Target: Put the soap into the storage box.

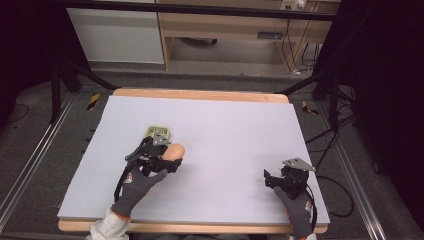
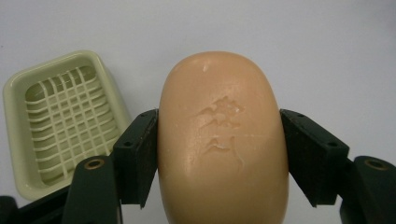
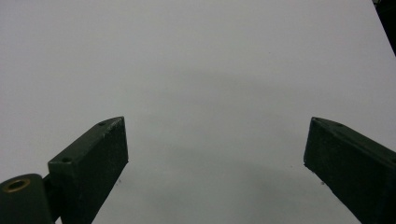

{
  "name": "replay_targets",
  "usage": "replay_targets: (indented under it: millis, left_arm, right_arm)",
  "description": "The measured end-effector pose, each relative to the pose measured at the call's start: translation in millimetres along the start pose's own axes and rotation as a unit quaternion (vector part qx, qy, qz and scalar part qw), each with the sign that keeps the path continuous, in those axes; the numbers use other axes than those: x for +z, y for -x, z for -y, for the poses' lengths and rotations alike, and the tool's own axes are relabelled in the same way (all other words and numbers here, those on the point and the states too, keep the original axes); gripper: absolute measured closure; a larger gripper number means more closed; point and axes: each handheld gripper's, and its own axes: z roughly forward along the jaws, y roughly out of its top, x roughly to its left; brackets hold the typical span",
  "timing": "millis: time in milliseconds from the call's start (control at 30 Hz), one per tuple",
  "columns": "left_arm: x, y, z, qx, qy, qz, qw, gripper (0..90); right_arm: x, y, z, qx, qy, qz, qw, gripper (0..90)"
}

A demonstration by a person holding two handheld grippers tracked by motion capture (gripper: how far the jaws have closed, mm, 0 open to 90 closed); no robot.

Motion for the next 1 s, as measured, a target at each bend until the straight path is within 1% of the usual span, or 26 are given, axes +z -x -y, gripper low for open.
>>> replay_targets:
  millis: [100, 133, 300, 333, 367, 400, 500, 600, 800, 867, 1000]
  left_arm:
    - [-1.2, -4.5, -0.7, -0.003, 0.000, -0.003, 1.0000, 31.3]
    - [-1.4, -5.8, -0.9, -0.008, 0.003, -0.004, 1.0000, 31.3]
    - [-4.0, -15.9, -2.1, -0.016, 0.005, -0.011, 0.9998, 31.3]
    - [-4.6, -18.7, -2.4, -0.016, 0.004, -0.014, 0.9998, 31.3]
    - [-4.2, -20.9, -2.7, -0.022, 0.007, -0.017, 0.9996, 31.3]
    - [-4.5, -23.4, -3.1, -0.020, 0.006, -0.019, 0.9996, 31.4]
    - [-4.1, -29.6, -4.0, -0.026, 0.007, -0.026, 0.9993, 31.4]
    - [-2.0, -35.8, -4.2, -0.034, 0.007, -0.030, 0.9990, 31.4]
    - [4.5, -45.5, -4.3, -0.040, 0.001, -0.044, 0.9982, 31.4]
    - [7.3, -48.3, -4.6, -0.044, -0.001, -0.045, 0.9980, 31.4]
    - [12.3, -54.6, -5.8, -0.050, -0.003, -0.050, 0.9975, 31.4]
  right_arm:
    - [0.0, -0.1, -0.1, 0.001, 0.000, 0.000, 1.0000, 6.7]
    - [0.1, 0.0, -0.1, 0.000, 0.001, 0.000, 1.0000, 6.7]
    - [0.2, -0.2, -0.2, 0.000, 0.000, 0.000, 1.0000, 6.7]
    - [0.1, -0.1, -0.2, 0.000, 0.000, 0.000, 1.0000, 6.7]
    - [0.1, -0.1, -0.2, 0.000, 0.000, 0.000, 1.0000, 6.7]
    - [0.2, -0.1, -0.3, 0.001, 0.000, 0.000, 1.0000, 6.7]
    - [0.3, -0.3, -0.3, 0.001, -0.001, -0.001, 1.0000, 6.7]
    - [0.3, -0.1, -0.3, 0.001, 0.000, 0.000, 1.0000, 6.7]
    - [0.8, -0.2, -0.4, 0.000, 0.000, -0.001, 1.0000, 6.7]
    - [0.8, -0.8, -0.5, 0.004, -0.001, -0.001, 1.0000, 6.6]
    - [1.0, -0.8, -0.6, 0.004, -0.001, -0.001, 1.0000, 6.6]
